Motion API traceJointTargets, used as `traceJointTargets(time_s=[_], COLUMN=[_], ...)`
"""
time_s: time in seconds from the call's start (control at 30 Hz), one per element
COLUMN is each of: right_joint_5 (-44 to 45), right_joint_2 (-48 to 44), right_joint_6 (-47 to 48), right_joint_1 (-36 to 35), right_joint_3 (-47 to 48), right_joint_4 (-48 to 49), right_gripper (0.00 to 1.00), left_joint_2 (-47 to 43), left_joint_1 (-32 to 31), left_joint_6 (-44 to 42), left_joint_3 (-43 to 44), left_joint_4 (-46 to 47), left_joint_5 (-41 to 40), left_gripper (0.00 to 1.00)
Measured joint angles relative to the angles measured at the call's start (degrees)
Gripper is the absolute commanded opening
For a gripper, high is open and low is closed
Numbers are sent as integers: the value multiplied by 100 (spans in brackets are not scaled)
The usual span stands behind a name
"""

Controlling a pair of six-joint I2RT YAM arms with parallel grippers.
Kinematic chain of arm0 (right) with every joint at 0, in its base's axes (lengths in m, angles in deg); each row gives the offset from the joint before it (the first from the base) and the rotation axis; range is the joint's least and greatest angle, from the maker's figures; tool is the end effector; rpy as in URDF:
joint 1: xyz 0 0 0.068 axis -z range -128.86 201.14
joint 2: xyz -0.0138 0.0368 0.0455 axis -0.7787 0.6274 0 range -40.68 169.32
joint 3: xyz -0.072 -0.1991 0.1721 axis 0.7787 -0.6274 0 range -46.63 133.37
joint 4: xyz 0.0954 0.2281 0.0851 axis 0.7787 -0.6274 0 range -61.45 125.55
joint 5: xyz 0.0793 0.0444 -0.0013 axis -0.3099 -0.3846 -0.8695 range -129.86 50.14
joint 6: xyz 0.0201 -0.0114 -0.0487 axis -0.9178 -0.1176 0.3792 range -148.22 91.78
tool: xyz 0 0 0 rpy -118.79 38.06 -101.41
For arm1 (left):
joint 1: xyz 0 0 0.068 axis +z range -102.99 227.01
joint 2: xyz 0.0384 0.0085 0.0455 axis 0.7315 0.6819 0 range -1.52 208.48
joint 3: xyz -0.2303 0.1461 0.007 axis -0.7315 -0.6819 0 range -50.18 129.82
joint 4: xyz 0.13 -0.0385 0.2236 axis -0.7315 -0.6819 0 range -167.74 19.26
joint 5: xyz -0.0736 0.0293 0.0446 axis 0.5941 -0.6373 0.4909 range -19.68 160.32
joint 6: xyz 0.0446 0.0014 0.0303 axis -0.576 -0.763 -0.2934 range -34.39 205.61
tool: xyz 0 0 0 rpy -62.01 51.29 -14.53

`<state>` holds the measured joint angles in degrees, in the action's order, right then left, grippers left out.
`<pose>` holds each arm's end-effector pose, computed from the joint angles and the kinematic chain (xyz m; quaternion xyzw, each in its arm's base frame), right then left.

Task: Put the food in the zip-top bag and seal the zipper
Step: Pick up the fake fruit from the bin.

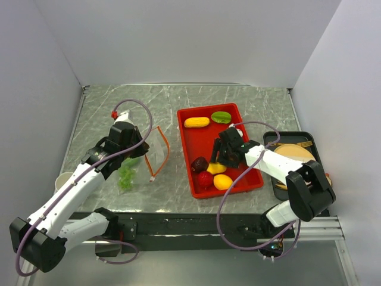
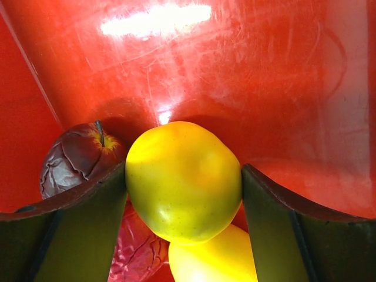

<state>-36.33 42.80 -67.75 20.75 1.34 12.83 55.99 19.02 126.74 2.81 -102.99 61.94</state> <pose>0.2444 0.1407 0.1893 0.0850 0.9576 0.1325 0.2412 0.1921 -0.0961 0.3113 -0.1345 0.8820 -0.1997 0.4050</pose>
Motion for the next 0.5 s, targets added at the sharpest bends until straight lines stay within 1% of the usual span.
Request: traceJointTargets(time_s=[0.03, 0.07, 0.13, 0.2, 0.37, 0.5], right_joint_5=[-7, -13, -17, -17, 33, 249], right_joint_2=[0, 0, 0, 0, -22, -238], right_joint_6=[-9, -20, -28, -28, -22, 22], right_joint_1=[2, 7, 7, 7, 7, 7], right_joint_3=[-20, -44, -46, -46, -46, -46], right_joint_4=[13, 39, 61, 74, 57, -116], right_gripper=[59, 54, 54, 50, 46, 46], left_joint_2=[0, 0, 0, -2, -81, -98], left_joint_1=[0, 0, 0, 0, 0, 0], left_joint_6=[0, 0, 0, 4, 4, 7], left_joint_3=[-4, -4, -4, -4, -50, -57], left_joint_4=[0, 2, 2, 0, 33, 26], left_joint_5=[0, 0, 0, -4, -7, -26], left_gripper=[1, 1, 1, 1, 1, 1])
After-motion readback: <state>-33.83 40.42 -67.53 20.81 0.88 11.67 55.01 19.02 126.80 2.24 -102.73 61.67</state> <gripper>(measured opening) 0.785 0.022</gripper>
